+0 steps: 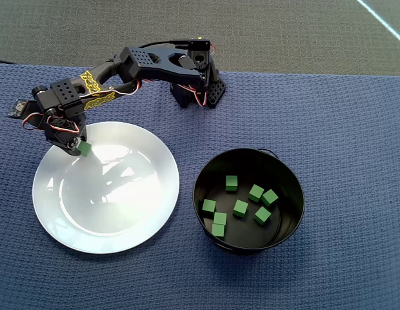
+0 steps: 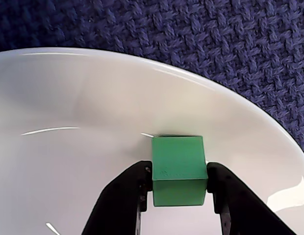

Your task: Pick up the green cubes from the white plate and place them in the black recipient

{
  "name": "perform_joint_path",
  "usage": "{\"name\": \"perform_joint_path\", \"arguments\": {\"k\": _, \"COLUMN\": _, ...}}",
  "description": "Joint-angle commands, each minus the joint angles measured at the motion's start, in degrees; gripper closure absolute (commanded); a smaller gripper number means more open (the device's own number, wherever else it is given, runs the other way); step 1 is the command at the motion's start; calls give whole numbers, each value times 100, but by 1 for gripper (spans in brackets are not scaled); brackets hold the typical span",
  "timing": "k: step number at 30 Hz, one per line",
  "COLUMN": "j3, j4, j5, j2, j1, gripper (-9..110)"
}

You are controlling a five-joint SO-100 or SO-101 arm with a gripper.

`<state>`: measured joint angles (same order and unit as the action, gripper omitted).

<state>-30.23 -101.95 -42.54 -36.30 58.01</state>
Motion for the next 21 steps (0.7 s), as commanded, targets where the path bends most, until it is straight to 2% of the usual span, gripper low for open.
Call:
{"name": "perform_joint_path", "arguments": {"k": 1, "j3": -272, "j4": -396, "j5": 149, "j2": -1116, "j1": 70, "gripper": 102}}
{"name": "perform_joint_path", "arguments": {"k": 8, "j3": -817, "j4": -439, "j5": 721, "j2": -2953, "j1": -308, "gripper": 102}}
{"name": "perform_joint_path", "arguments": {"k": 11, "j3": -1213, "j4": -483, "j5": 1046, "j2": -3841, "j1": -826, "gripper": 102}}
{"name": "perform_joint_path", "arguments": {"k": 17, "j3": -2716, "j4": 308, "j5": 2505, "j2": -5326, "j1": -2733, "gripper": 102}}
{"name": "perform_joint_path", "arguments": {"k": 21, "j3": -3138, "j4": 844, "j5": 3542, "j2": -5590, "j1": -4219, "gripper": 102}}
